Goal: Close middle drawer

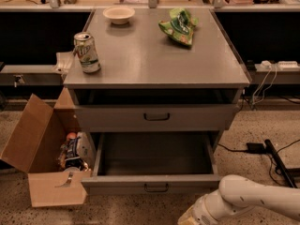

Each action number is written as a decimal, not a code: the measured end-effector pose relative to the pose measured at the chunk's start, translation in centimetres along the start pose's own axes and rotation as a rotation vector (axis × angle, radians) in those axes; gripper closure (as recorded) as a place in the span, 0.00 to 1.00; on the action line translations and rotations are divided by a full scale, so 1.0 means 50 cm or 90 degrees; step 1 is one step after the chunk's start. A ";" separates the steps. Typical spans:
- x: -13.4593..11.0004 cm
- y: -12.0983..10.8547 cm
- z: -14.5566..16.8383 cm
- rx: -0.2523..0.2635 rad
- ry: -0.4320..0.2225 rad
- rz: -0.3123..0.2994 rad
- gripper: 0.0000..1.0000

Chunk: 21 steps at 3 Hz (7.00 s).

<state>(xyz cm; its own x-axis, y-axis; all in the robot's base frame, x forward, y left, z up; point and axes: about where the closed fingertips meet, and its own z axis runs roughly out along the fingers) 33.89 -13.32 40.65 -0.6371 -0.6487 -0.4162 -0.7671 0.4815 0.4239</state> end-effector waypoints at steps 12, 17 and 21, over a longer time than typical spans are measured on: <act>-0.221 -0.359 0.010 0.124 -0.091 -0.022 1.00; -0.291 -0.413 0.032 0.114 -0.097 -0.036 1.00; -0.310 -0.420 0.032 0.114 -0.103 -0.048 1.00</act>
Offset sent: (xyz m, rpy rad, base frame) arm 0.1320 -0.0427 -0.0152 -0.1513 -0.2276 -0.0756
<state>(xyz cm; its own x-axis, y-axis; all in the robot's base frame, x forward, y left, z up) 59.74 -12.45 36.93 -0.5697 -0.5914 -0.5707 -0.8051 0.5409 0.2433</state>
